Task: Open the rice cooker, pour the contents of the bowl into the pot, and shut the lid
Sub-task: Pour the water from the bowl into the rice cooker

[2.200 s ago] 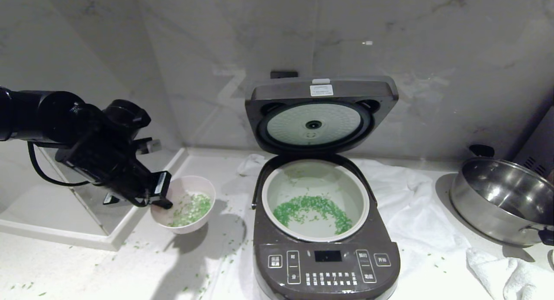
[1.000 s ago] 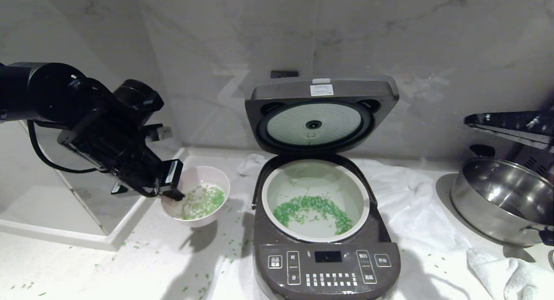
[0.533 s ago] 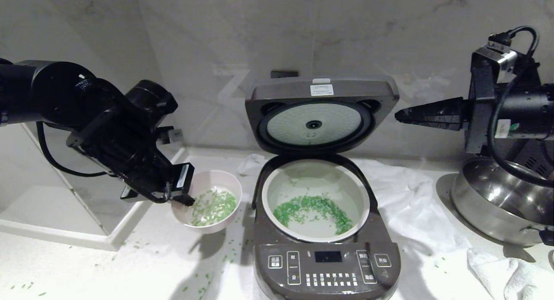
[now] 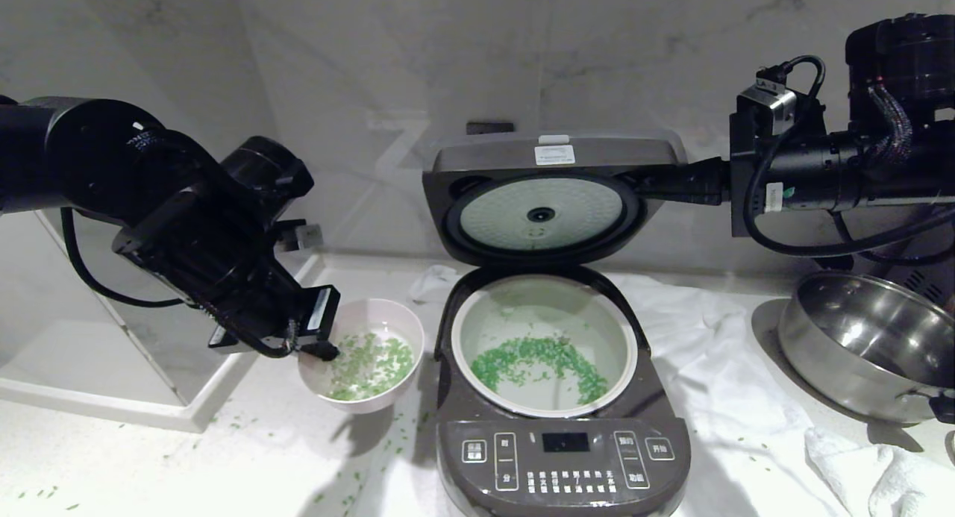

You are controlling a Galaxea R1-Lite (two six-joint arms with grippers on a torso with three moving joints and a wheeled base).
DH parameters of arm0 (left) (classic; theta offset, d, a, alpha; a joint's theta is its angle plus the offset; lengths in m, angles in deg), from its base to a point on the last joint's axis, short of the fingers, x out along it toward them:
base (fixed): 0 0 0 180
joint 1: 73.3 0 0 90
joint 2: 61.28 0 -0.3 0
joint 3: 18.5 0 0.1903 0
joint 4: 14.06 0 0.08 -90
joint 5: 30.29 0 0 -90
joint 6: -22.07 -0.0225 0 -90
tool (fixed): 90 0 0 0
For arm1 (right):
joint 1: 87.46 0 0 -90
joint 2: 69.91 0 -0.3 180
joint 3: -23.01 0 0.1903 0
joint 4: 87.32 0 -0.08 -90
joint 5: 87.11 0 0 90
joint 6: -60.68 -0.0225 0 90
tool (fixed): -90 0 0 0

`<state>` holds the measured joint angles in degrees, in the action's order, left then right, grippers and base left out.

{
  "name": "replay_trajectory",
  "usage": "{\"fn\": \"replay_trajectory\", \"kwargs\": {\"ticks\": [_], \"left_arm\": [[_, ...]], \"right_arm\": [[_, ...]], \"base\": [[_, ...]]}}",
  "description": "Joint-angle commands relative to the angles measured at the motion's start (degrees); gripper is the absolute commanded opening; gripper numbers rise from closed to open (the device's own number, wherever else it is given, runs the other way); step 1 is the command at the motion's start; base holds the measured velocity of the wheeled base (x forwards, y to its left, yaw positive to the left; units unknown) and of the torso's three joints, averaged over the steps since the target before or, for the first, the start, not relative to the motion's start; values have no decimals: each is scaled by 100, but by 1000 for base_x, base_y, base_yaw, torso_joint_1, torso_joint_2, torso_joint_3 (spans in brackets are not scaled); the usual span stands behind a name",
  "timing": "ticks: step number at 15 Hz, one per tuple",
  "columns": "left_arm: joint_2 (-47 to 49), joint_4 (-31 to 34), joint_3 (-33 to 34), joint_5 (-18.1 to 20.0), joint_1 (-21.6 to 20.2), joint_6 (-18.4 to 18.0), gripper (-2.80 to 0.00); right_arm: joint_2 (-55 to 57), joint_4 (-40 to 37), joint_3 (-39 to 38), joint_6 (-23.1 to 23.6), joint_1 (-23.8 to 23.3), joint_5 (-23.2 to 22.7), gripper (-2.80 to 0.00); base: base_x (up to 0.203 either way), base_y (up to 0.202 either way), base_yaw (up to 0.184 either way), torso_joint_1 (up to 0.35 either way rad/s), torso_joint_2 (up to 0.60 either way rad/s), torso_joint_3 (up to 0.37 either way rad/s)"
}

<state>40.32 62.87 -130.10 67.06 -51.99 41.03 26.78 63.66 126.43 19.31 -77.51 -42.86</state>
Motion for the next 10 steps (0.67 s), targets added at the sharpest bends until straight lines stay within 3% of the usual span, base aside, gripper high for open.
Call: {"fn": "replay_trajectory", "kwargs": {"ticks": [1, 5, 10], "left_arm": [[-26, 33, -89, -14, 141, 140, -280], [-18, 49, -323, -14, 310, 294, -280], [201, 33, -669, -14, 710, 659, -280]], "right_arm": [[249, 19, 196, -3, -72, 44, -280], [537, 654, 338, -1, -69, 933, -280], [676, 917, 537, -288, -72, 1042, -280]], "base": [[0, 0, 0, 0, 0, 0], [0, 0, 0, 0, 0, 0], [0, 0, 0, 0, 0, 0]]}}
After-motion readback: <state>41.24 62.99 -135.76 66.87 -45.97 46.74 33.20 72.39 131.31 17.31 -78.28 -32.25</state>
